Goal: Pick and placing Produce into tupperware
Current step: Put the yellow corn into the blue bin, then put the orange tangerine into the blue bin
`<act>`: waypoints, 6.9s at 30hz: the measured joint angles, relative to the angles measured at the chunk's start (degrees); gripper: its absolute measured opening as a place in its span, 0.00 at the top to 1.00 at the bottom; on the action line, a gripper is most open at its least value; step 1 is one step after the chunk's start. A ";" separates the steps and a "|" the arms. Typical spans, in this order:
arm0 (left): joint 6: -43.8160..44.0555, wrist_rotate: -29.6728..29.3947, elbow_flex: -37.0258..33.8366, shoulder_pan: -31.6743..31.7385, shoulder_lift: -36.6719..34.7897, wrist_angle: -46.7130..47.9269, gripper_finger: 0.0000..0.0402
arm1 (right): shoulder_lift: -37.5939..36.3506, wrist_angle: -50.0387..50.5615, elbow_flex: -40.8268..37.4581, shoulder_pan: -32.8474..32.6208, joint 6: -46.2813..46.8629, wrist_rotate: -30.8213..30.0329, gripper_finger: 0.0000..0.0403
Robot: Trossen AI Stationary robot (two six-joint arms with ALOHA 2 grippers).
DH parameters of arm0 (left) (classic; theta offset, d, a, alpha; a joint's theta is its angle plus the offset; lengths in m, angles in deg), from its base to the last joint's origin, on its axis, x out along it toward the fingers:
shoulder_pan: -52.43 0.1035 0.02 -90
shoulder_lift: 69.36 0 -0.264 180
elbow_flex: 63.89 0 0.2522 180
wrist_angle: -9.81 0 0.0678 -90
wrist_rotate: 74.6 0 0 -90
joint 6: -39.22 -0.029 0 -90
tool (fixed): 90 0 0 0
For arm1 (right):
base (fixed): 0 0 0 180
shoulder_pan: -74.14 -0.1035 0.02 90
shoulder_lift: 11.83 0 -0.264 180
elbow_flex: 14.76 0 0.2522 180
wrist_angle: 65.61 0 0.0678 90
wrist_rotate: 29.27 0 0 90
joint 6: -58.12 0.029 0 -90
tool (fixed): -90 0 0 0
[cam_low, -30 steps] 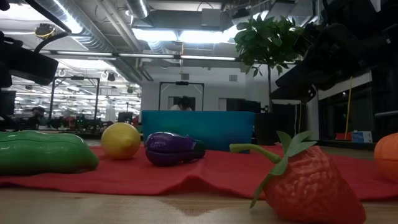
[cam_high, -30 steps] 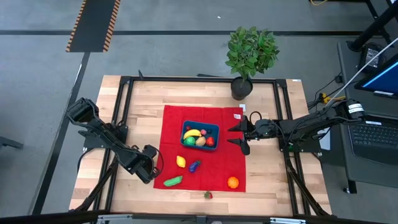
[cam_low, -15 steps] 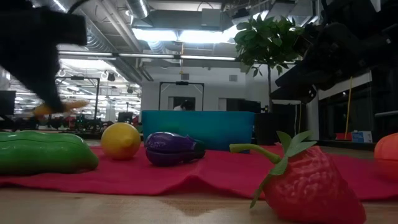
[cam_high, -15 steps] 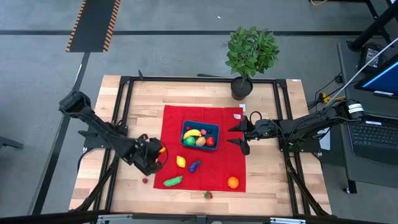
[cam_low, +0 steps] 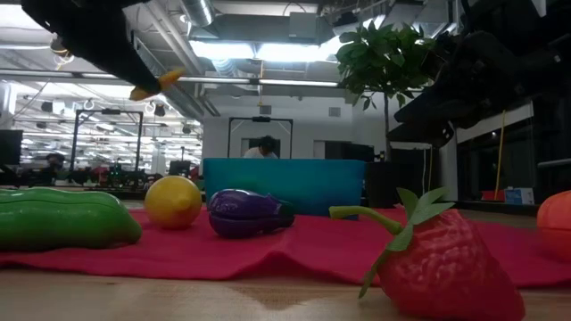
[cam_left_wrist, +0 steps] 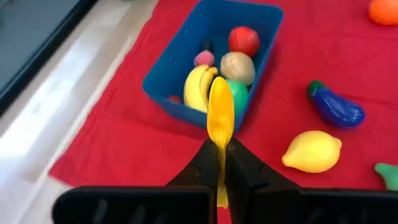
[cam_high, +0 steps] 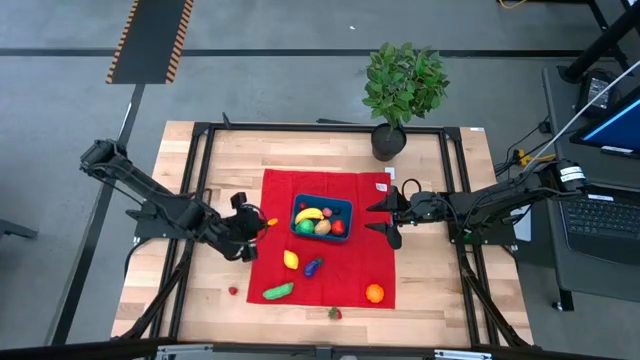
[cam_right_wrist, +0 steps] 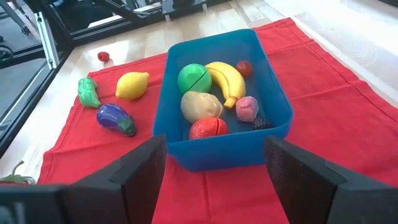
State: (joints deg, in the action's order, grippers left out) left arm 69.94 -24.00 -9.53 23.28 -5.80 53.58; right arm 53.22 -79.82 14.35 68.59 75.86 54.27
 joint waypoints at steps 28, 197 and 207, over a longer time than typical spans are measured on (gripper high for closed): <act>-29.57 40.84 -23.52 20.63 -6.89 -55.76 0.99 | 0.01 -1.35 0.00 -0.01 -0.27 0.00 0.34; -27.75 24.89 -35.41 -1.42 -32.81 -40.96 0.59 | 41.78 79.39 67.76 -25.13 52.48 9.47 0.34; -26.58 24.89 -35.41 -1.42 -32.81 -40.96 0.59 | 41.78 78.47 67.73 -25.02 52.31 9.14 0.34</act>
State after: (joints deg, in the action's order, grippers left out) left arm 43.37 0.90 -44.93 21.86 -38.61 12.61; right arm 94.99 -1.35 82.09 43.57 128.17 63.41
